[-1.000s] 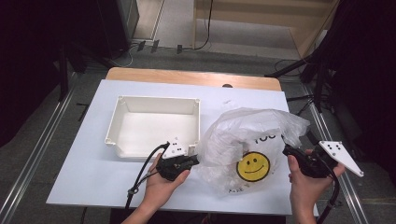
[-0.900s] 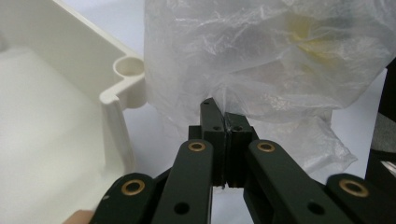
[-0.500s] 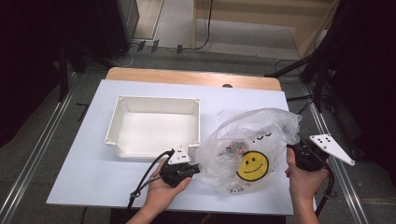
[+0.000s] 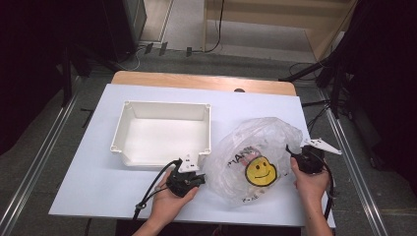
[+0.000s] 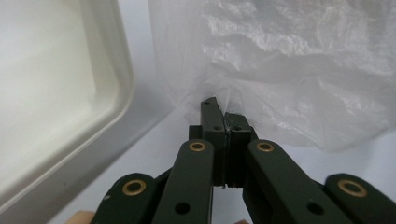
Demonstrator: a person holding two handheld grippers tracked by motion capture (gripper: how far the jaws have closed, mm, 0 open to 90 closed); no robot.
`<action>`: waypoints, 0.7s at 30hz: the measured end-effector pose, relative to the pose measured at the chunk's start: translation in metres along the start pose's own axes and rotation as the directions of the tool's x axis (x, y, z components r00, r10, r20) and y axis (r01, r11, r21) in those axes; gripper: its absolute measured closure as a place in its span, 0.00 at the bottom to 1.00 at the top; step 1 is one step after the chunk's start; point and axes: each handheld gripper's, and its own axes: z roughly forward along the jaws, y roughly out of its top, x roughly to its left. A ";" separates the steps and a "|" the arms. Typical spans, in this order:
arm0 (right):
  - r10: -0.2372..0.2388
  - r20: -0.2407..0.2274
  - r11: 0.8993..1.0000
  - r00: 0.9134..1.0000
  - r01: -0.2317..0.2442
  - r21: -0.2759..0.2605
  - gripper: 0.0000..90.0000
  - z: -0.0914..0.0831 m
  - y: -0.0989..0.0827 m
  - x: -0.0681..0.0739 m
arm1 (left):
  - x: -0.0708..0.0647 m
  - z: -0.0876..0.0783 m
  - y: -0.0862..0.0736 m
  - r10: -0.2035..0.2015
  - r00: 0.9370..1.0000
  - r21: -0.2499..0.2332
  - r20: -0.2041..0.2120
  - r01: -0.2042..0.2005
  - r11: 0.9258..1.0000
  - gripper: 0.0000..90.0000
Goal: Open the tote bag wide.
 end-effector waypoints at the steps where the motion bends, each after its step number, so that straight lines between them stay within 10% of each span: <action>1: -0.013 0.006 0.998 1.000 0.012 0.067 1.00 0.008 -0.004 -0.001 | 0.000 0.001 0.000 -0.004 1.000 0.014 -0.004 0.004 1.000 1.00; 9: -0.010 0.014 0.992 1.000 0.008 0.124 1.00 0.015 -0.011 -0.005 | -0.003 -0.001 -0.001 0.037 0.999 0.001 -0.003 -0.037 0.999 0.95; 14: 0.031 -0.055 0.999 0.998 -0.031 -0.014 0.58 -0.009 -0.008 -0.009 | -0.010 -0.013 0.002 0.064 0.998 -0.106 0.013 -0.062 0.992 0.68; 21: -0.023 -0.081 0.992 0.996 0.013 -0.128 0.38 -0.045 0.003 0.004 | -0.019 -0.030 0.010 0.063 0.998 -0.226 -0.012 -0.064 0.972 0.50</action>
